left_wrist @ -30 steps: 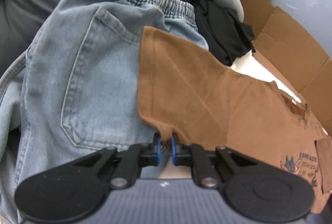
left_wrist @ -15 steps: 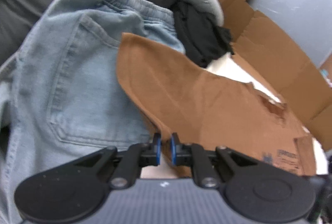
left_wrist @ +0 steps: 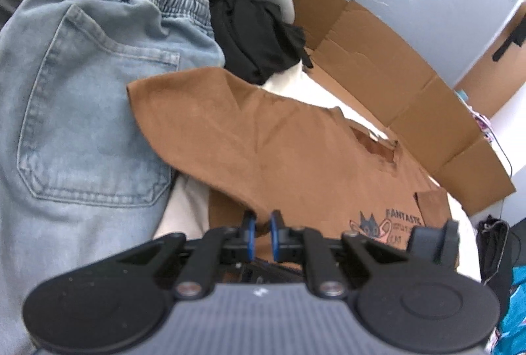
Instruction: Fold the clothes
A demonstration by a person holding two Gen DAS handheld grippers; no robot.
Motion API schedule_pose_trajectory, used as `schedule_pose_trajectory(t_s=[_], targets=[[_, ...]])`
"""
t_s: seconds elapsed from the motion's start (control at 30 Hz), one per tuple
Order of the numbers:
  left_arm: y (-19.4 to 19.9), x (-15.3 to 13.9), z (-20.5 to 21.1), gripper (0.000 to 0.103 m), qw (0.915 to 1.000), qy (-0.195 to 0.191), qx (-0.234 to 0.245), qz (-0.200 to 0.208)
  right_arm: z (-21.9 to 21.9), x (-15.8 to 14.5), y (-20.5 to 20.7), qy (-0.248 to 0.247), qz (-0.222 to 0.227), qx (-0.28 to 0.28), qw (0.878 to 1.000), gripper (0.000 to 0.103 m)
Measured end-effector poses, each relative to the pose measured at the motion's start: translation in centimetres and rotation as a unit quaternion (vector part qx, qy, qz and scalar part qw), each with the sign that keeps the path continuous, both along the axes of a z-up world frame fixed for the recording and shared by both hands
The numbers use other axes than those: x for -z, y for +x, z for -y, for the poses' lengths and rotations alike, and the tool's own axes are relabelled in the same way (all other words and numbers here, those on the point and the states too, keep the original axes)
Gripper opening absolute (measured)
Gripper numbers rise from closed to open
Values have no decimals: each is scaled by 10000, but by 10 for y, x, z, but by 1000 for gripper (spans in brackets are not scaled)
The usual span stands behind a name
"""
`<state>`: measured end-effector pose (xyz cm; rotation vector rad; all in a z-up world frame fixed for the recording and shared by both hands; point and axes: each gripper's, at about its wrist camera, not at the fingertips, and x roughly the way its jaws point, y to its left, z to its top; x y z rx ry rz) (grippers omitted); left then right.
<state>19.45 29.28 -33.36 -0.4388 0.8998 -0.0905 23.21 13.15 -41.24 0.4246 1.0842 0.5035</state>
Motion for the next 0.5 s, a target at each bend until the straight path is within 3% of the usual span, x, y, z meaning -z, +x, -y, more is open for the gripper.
schedule_pose_trajectory(t_s=[0.1,0.23,0.5], targets=[[-2,1,-4,10,10000,-18,-67,-26,7,-8,-9,-156,85,150,9997,3],[-1,1,-5,10,10000,-10,-72,-36,13,-12,-14,62,-18,414,9991,3],[0,-10,1,10,9998,-144,120,76,6,6,-8,91,-238,754,9968,5]])
